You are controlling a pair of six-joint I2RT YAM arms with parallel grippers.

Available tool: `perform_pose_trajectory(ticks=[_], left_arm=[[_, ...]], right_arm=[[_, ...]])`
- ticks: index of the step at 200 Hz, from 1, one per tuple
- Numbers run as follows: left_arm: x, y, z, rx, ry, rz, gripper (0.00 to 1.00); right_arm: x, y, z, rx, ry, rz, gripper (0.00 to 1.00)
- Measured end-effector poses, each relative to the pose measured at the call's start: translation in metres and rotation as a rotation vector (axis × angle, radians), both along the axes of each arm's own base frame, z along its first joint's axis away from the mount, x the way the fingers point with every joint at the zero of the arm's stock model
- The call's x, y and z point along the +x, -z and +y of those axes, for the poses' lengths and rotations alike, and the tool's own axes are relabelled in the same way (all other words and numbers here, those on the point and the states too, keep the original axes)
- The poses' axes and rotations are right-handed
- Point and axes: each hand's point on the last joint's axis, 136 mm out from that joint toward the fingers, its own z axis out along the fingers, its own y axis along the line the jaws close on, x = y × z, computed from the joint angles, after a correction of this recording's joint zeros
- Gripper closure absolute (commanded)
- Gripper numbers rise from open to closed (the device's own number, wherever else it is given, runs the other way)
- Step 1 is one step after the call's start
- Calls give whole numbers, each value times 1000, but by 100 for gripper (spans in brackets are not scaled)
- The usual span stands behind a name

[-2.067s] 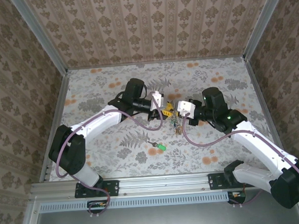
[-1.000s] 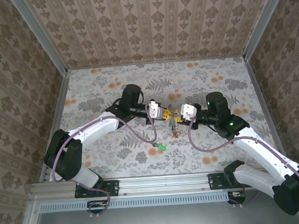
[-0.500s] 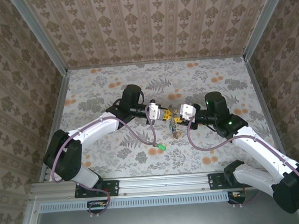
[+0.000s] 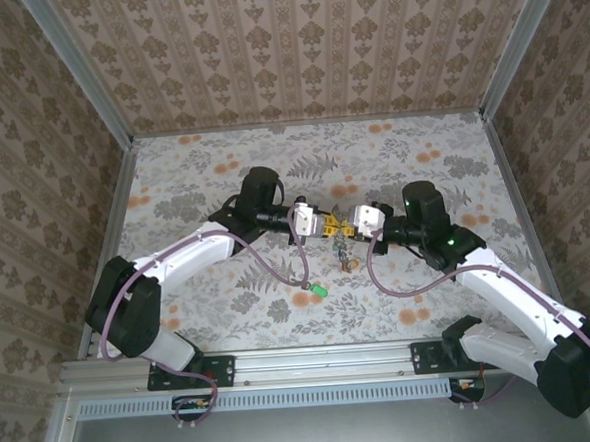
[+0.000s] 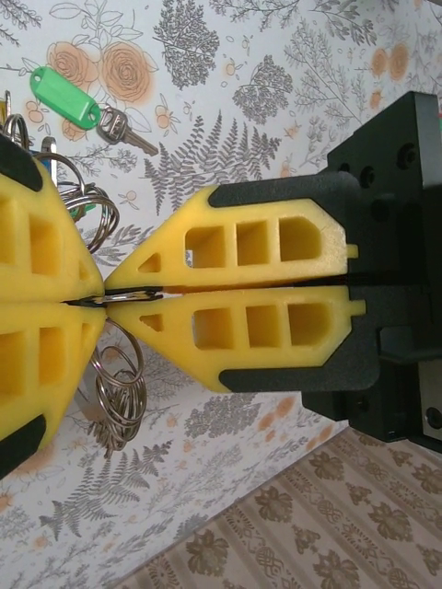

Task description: Put the keys on the keyring

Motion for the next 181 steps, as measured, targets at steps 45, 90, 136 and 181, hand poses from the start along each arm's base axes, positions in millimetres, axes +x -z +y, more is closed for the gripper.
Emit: perform_pose_trajectory(ticks=[45,90,136,181], left_arm=[[-12,-17,8,-14,5,-60,66],[-11,-16,10,2,-12,-76,67],[-12,-5,5,47,-38,-81,71],[-3,16,-4,128,-69,-54,82]], right_arm=[[-6,2,-3,26,1,-43,100],[-6,-4,-2,18,-17,-101,100],[-8,4,-1,-41,-16,-120,100],[-5,4,-1,-114,16,-132,100]])
